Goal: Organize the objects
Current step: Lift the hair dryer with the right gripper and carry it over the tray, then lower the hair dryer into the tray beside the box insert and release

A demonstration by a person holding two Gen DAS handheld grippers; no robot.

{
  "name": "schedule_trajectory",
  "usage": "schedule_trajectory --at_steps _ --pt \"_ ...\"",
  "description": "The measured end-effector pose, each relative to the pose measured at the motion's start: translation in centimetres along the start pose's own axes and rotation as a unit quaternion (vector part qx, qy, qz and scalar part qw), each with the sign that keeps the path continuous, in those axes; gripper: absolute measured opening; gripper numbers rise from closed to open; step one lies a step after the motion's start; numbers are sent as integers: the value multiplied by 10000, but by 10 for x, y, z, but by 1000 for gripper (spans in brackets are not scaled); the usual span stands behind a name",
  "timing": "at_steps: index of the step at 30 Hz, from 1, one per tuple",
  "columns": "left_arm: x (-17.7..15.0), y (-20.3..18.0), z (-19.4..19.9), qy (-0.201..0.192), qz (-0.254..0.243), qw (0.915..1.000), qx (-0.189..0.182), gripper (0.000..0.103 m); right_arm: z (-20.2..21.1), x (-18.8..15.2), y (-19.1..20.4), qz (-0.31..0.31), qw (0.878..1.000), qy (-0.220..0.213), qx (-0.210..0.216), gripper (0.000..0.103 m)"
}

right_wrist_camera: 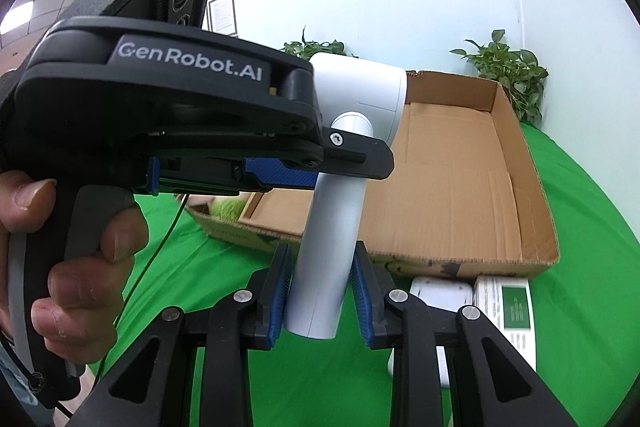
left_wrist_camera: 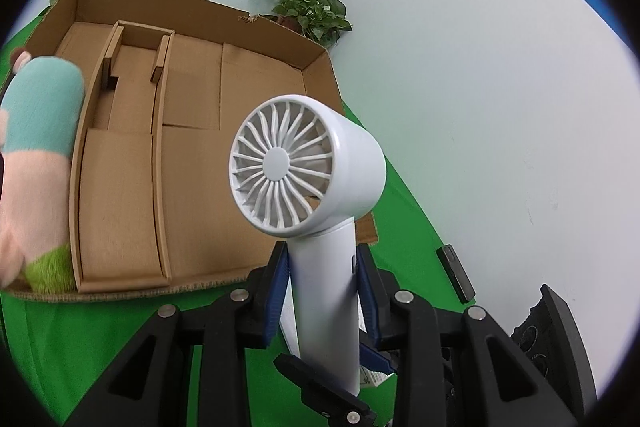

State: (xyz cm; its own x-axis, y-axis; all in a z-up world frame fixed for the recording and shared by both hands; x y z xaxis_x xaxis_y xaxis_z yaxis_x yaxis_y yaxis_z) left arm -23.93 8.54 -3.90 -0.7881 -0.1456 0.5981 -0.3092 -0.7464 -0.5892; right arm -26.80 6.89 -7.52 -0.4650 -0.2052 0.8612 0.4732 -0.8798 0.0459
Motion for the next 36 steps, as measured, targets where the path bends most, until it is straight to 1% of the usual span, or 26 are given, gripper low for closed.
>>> schedule_trajectory --at_steps 2,8,11,14,17,18,20,25,32,36 --pt "16 1 -6 -6 14 10000 -36 31 -5 9 -5 28 10000 -13 2 27" --pt "58 6 -21 24 20 10000 58 31 -32 48 -27 -54 9999 29 139 27" --pt "73 13 -34 87 8 9998 155 31 -44 61 -34 -201 9994 121 237 27" --pt "78 21 -47 185 20 9994 279 31 -60 67 -42 -309 9988 237 304 27" --pt "77 31 -62 273 -57 9985 469 31 -79 62 -49 -429 9975 396 396 27" --pt "83 34 -70 305 -75 9981 539 31 -84 60 -50 -463 9970 452 428 27" --pt "81 40 -80 381 -91 9969 677 31 -94 55 -52 -538 9957 566 507 27" --pt "71 59 -101 603 -14 9943 879 31 -116 39 -58 -775 9913 825 666 26" --pt "60 77 -123 851 69 9904 1089 31 -137 17 -68 -1023 9859 1114 714 24" --pt "52 79 -130 952 -33 9874 1266 31 -146 6 -67 -1098 9832 1270 714 23"
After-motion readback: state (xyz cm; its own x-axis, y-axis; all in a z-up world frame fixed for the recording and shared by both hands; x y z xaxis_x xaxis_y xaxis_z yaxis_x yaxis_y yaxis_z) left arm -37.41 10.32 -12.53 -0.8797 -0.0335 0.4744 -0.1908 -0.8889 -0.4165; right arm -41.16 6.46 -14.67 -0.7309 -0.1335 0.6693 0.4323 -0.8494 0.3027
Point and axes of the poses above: each gripper's, at about its wrist camera, not at the fingertips, and z roughly against the way its jaws point, y to its left, x to its top, the point moved 10 cm from there along -z, roughly the way its jaws point, and after that the axes turned 2 degrees about z, right-handed, at the moved point
